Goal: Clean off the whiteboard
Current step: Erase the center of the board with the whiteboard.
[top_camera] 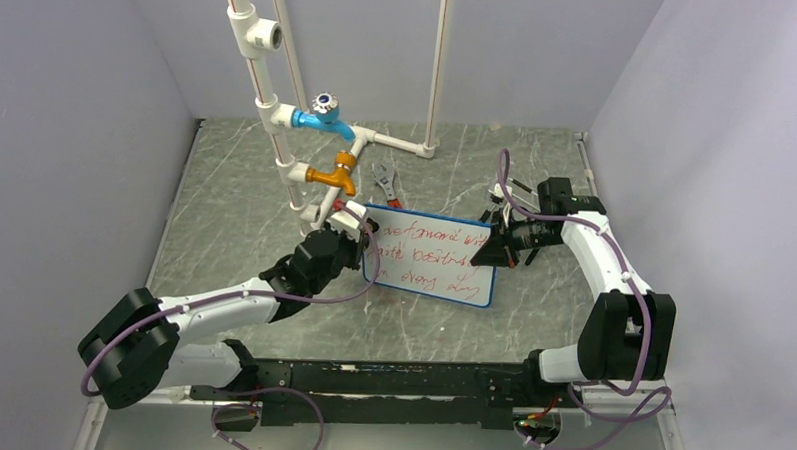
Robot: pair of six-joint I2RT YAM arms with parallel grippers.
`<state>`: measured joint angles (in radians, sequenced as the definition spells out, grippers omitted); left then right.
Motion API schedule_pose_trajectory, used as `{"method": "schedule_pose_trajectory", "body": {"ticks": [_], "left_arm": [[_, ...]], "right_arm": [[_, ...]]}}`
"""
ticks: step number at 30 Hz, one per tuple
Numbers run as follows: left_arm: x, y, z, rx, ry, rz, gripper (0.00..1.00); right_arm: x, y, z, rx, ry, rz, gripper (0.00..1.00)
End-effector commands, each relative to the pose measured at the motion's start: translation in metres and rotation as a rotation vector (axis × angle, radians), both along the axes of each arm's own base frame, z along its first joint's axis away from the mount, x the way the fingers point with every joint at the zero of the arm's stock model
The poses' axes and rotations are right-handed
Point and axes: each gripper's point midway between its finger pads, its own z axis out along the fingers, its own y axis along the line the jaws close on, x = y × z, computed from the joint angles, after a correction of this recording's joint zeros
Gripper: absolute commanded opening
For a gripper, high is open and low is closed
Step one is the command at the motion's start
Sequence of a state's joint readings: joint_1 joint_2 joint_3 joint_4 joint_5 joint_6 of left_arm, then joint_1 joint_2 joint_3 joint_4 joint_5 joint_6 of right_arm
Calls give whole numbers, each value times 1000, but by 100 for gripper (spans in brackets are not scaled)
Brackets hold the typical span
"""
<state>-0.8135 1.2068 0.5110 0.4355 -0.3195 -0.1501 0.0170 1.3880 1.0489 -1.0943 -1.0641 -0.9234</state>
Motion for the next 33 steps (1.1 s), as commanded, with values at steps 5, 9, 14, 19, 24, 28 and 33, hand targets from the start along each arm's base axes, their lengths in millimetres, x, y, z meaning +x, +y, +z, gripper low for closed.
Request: {"method": "schedule_pose_trajectory", "body": {"ticks": [5,9,14,19,24,28,33], "left_arm": [[8,-18,51,-53,-158,-75,0],[-1,-28,53,6,-230,-133,0],[0,-34,58,49,-255,-159,0],[17,-6,40,103,-173,23,0],[19,22,13,60,-71,161,0],[16,25,11,45,-54,167,0],[12,25,3,43,-33,161,0]], "right_arm": [[-40,20,13,64,86,128,0],[-42,21,14,68,82,133,0],[-43,22,14,69,86,145,0],[-41,21,12,60,83,135,0],[-40,21,11,56,81,134,0],[-40,21,11,55,85,132,0],[-40,21,11,54,82,128,0]]}}
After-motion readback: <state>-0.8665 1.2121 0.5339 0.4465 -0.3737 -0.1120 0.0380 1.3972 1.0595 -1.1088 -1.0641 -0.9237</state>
